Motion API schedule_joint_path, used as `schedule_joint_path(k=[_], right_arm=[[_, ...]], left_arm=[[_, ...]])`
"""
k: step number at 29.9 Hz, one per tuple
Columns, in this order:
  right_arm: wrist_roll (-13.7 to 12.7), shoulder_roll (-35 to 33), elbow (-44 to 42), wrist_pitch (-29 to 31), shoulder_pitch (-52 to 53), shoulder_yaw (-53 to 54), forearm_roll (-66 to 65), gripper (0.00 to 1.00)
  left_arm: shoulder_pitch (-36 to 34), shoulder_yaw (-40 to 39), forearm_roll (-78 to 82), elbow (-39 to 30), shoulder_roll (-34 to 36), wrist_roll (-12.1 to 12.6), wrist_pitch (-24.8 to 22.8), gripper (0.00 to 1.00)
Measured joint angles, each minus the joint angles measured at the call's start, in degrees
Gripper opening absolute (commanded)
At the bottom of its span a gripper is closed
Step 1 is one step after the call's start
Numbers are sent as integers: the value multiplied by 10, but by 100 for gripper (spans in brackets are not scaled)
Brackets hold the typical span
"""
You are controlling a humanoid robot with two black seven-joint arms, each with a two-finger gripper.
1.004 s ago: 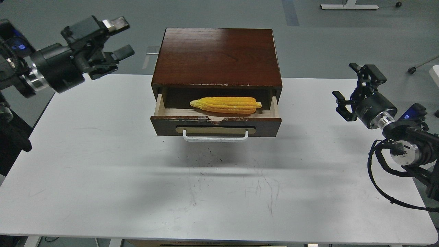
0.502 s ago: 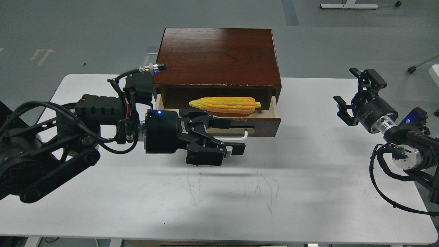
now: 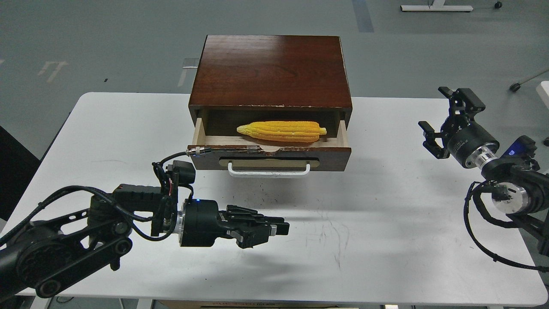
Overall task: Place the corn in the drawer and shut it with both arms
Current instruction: 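Push the drawer front with the left gripper toward the box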
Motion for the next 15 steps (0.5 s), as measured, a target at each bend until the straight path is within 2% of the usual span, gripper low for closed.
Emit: schedule_joint_path(k=[6,15], right_arm=[[0,0,0,0,-5,-1,-2,100],[0,4,0,0,-10,0,-9,100]], left_arm=[[2,-1,-105,48,-2,2,15,0],[2,-9,-155,101,-8,37,23,0]])
